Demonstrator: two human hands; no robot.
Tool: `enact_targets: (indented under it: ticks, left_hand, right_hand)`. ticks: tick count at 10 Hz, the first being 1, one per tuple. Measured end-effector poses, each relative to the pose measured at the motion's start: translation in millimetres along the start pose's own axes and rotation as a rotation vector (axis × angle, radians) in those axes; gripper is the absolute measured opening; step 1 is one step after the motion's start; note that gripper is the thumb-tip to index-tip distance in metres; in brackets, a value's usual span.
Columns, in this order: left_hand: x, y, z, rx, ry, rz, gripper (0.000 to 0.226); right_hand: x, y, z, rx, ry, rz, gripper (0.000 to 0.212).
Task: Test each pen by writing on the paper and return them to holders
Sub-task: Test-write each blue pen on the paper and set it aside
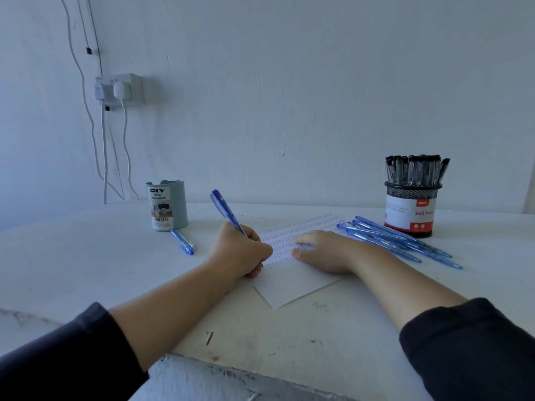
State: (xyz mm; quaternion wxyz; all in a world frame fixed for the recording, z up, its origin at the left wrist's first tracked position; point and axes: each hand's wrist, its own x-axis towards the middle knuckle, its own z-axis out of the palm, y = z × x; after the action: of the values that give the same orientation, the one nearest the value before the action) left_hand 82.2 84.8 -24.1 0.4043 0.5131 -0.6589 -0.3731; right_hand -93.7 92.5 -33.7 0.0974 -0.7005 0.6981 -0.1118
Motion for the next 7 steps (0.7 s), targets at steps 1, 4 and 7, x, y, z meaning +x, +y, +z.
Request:
enact_targets:
  ticks: [1,4,7]
  left_hand:
    - [-0.7,-0.6,-0.4,-0.01,0.01,0.014,0.01]
    - [-1.7,-0.2,-0.2,-0.013,0.016,0.02,0.008]
    - [-1.0,-1.0,0.6,0.018,0.011,0.03,0.008]
  right_hand:
    - [-1.1,-0.2,-0.4,0.002,0.001,0.001,0.056]
    - [-2.0,-2.3,-1.0,0.005,0.003,0.005,0.055]
    - [-3.7,-2.4,-1.3,0.014,-0.002,0.006,0.055]
